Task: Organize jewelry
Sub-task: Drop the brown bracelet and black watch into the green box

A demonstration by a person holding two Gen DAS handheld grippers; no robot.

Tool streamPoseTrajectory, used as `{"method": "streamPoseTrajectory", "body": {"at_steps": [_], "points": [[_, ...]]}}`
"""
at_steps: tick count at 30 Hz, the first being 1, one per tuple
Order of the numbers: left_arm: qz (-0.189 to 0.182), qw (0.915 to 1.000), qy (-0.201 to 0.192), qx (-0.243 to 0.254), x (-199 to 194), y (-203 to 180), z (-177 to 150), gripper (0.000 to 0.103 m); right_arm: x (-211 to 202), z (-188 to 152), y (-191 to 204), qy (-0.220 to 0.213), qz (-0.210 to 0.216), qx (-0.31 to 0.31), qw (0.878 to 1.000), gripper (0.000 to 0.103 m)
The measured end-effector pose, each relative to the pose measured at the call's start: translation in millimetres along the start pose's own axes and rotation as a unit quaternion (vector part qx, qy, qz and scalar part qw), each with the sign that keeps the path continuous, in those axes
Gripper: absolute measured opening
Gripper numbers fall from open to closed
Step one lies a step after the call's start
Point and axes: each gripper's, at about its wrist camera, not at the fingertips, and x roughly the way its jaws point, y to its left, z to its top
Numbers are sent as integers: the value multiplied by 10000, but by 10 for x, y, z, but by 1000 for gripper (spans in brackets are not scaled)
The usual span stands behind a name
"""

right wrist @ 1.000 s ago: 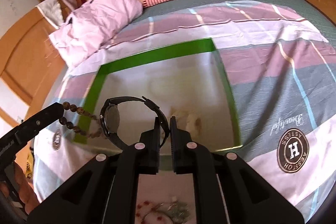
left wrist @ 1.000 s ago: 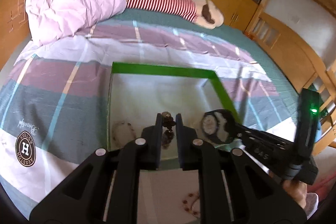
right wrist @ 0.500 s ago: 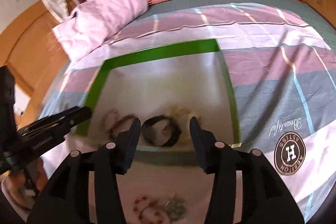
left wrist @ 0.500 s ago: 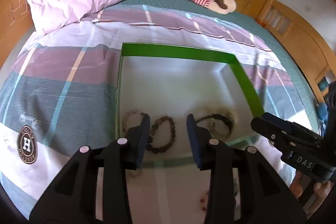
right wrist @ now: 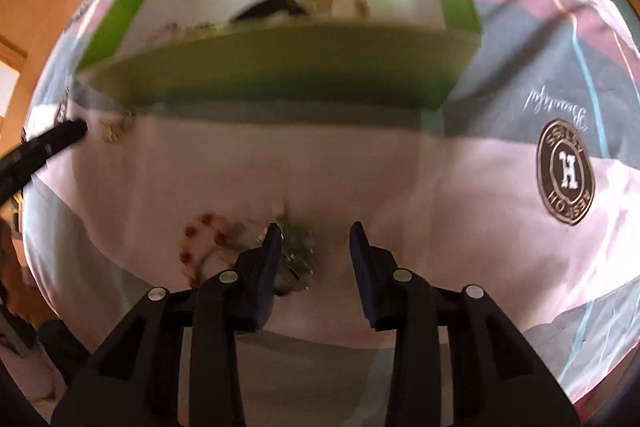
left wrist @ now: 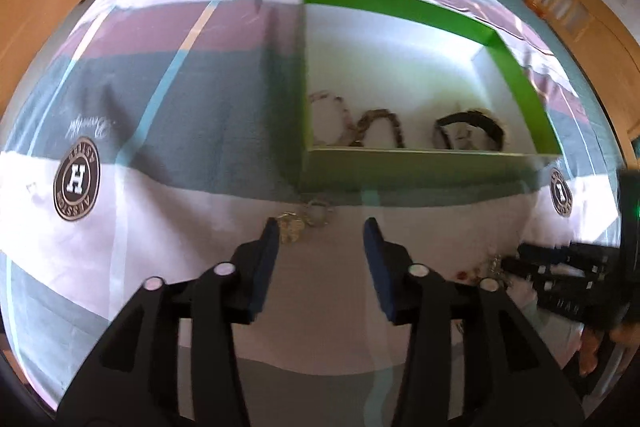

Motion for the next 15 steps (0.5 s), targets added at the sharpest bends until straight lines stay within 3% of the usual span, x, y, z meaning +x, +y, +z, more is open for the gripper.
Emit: {"method": "streamPoseTrajectory", "body": {"at_steps": [4,6,11,15], "points": [[-5,9997,117,-229,64,123,16,54,40,-40,113,-101,-41,-236,9997,35],[38,9991,182,-392,108,186,35,55,50,-44,144,-92,89,-230,9997,19],[-43,9965,390,-736,253,330,55,55,-99,-44,197,-383,59,-192,9991,17],[73,9969,369,-697,344,305,98,55,-173,-57,152,-544,-91,-158,9984,17]]}}
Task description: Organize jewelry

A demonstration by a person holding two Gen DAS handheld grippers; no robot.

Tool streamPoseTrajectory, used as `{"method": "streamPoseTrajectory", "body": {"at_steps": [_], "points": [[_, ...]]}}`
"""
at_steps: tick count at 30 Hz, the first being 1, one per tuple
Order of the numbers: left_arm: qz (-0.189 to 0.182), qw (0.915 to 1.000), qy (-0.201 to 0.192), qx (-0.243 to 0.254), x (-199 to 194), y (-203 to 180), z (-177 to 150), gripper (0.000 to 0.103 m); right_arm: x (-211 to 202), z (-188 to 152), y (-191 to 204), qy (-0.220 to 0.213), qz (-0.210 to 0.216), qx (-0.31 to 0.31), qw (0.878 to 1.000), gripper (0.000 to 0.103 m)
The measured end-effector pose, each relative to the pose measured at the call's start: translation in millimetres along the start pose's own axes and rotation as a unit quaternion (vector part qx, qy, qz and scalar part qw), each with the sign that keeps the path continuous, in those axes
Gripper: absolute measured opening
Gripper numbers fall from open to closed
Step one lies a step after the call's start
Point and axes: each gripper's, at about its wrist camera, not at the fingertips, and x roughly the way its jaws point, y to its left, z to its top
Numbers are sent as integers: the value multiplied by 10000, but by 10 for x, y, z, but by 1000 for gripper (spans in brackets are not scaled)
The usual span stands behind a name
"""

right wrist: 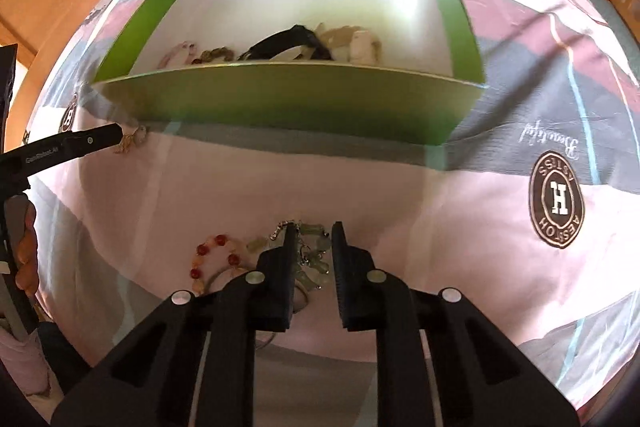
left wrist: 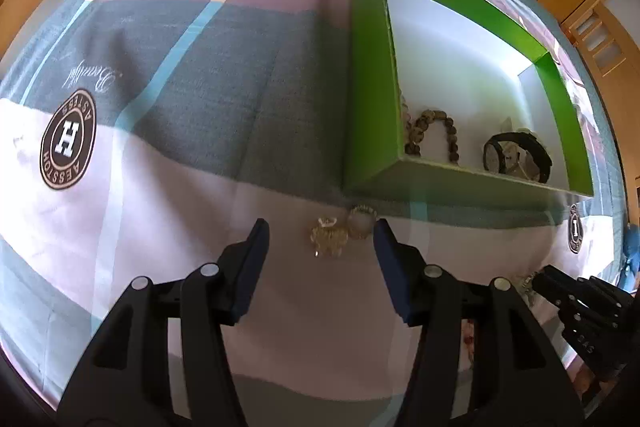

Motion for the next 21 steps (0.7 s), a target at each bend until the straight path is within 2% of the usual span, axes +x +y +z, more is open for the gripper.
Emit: {"method": "streamPoseTrajectory", "body": {"at_steps": [2,4,6,7,10,14,18,19,21], "points": [[-23,10000,30,28,39,-28,14,53,39,23,-37,84,60,48,9999,17],[10,9999,124,100,101,-69,12,43,70,43,-48,145,57,73,9999,17],[56,9996,217,197,151,-115,-8,23,65,61,-79,132,49,96,9999,16],[64,9995,221,237,155,-131,-19,21,45,68,-90,94,53,124,9999,16],[-131,9988,247,395,119,-218,-63,21,-50,118,-151,-59,5,207,9998,16],[-400,9940,447,915,103,-495,-238,21,-99,172,-260,-146,14,412,9990,16],[-409,9888,622,1297,156,-700,-356,22,8,189,-344,222,341,567,9976,18],[-403,9889,598,1299,143,-707,-348,23,35,186,-353,275,385,571,9972,19],[-491,9894,545,1250,83,-683,-331,34,77,167,-303,344,373,489,9975,23]]}}
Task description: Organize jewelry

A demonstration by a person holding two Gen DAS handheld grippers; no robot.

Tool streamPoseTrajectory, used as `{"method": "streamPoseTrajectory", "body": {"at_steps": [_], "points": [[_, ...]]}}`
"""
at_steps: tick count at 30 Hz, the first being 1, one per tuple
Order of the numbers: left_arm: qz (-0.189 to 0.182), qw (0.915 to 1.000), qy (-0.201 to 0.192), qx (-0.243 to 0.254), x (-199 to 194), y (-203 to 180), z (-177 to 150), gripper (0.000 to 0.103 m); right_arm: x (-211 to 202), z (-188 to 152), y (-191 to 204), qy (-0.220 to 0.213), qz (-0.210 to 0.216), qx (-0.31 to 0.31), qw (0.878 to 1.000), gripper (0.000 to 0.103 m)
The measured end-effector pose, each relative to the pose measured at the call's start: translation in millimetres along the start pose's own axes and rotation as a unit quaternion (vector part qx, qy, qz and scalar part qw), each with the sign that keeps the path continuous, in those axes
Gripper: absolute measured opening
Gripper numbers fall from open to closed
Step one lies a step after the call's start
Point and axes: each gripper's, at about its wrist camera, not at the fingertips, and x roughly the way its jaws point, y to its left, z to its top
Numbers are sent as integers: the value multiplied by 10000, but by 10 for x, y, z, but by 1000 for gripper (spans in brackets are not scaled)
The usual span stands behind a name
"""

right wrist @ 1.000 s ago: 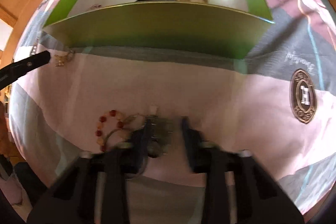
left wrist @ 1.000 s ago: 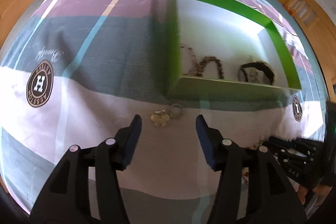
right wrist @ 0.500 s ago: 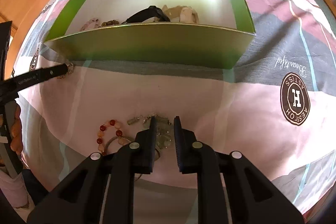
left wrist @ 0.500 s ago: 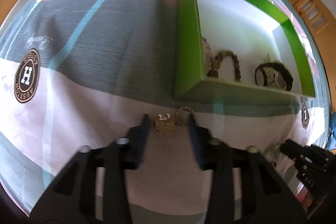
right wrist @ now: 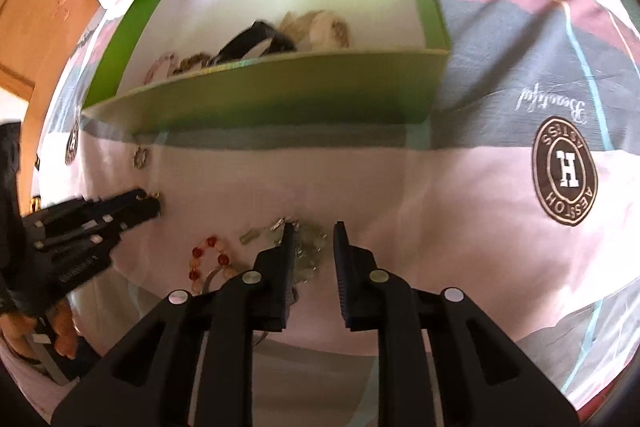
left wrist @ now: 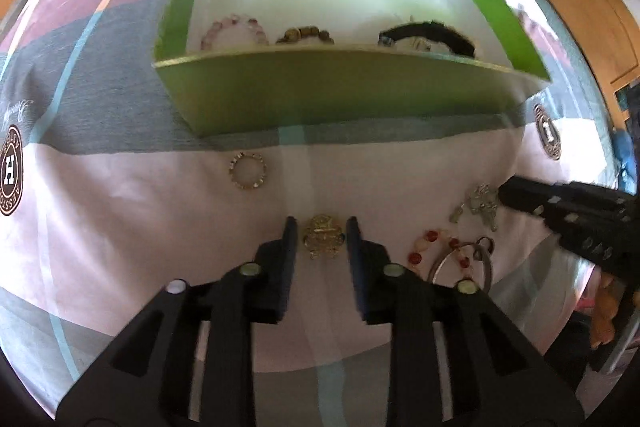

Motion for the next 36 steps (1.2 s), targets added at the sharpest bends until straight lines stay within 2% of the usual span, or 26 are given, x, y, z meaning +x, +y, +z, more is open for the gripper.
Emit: {"method": "streamPoseTrajectory", "body": {"at_steps": [1,3,6,8,9,11,15,22,27,31,36], "points": [[-72,10000,-21,14,-26,-4,-2,37,35,-33,67,9,-83,-77,9999,30],[-200,9997,-32,148,-60,-74,-33,38,85,-75,89,36,-224,-180,9996,35],[-107,9992,19,374,12,-231,-74,37,170,-89,157,2,-238,-264,9994,34],[-51,9988,118,467,89,-301,-120,35,162,-92,185,-50,-269,-291,9992,14],[-30,9986,171,509,136,-337,-123,34,166,-95,198,-32,-355,-310,9989,12],[18,9981,128,597,130,-385,-142,33,169,-91,204,-22,-375,-290,9989,10],[-186,9981,-22,591,4,-376,-156,33,139,-86,149,-95,-371,-133,9992,10],[-707,9954,-161,632,-104,-445,-147,33,-34,-37,10,-391,-270,111,9988,7],[-991,9926,-52,693,-87,-522,-179,33,-66,-46,-62,-364,-252,60,9990,7],[-863,9944,156,594,23,-480,-190,34,-43,-40,-70,-302,-251,81,9992,7],[-642,9965,233,483,95,-409,-178,37,-3,-35,-59,-233,-241,137,9993,7]]}}
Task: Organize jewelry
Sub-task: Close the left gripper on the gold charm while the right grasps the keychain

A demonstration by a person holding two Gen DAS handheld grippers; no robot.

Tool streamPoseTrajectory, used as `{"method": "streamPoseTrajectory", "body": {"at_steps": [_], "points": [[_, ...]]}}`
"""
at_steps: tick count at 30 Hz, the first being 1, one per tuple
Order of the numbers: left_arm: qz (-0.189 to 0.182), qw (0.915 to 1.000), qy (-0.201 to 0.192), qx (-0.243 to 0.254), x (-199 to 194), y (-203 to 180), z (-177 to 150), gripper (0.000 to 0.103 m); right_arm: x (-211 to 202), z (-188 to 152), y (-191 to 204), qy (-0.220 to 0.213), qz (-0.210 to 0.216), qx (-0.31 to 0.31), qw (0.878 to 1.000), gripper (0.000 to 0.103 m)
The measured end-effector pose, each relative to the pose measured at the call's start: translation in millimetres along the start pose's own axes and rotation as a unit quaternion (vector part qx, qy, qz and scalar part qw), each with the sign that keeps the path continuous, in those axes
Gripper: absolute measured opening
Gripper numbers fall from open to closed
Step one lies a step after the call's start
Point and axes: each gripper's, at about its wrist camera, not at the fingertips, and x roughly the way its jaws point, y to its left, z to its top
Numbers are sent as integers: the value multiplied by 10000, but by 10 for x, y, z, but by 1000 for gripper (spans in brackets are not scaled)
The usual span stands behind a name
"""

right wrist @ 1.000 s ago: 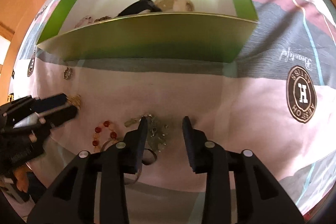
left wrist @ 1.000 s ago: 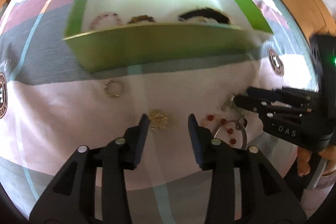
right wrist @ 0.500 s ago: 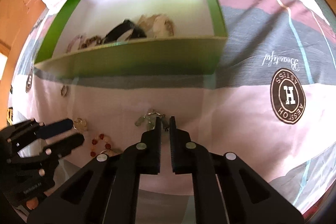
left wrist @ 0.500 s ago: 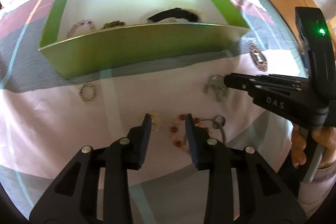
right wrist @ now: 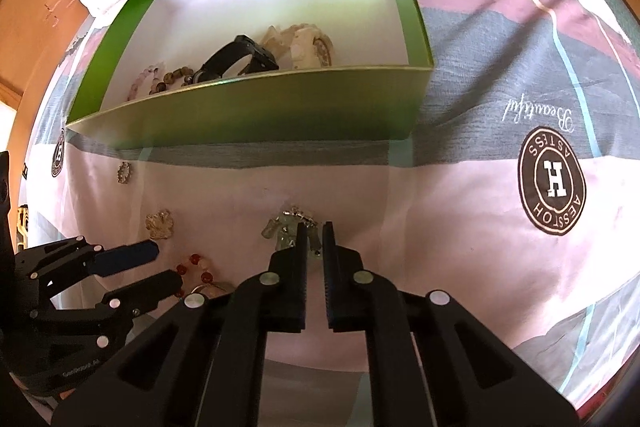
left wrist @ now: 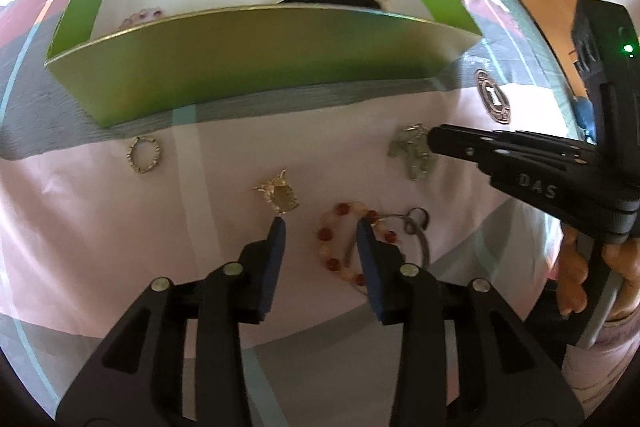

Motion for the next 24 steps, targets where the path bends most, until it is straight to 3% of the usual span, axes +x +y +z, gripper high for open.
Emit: {"method": "streamPoseTrajectory", "body": {"at_steps": [7,9,11,12,13,20,22,24], "points": [[519,9980,-29,347,136,-165,-17,37,-1,28,-37,8,-63,86,9999,15],[812,9954,-85,510,176,-237,-29,30,-14,28,-42,-8,-80,96,9999,16],[1040,9924,-161,644,187,-279,-38,22,-18,25,-58,-2,-75,130,9999,26],[1091,9918,-179,646,181,-279,-34,16,-19,24,-60,4,-54,153,9999,38],[1093,9921,-182,586,171,-253,-24,14,-27,20,-60,-17,-28,157,9999,44],[916,9952,-167,296,136,-112,17,10,44,-8,67,-64,-205,-164,9996,43],[981,9944,-170,353,139,-114,18,10,101,-19,103,12,-115,-215,9997,22],[1000,9941,-183,375,130,-113,9,10,124,-35,133,75,-38,-236,9997,17]]}}
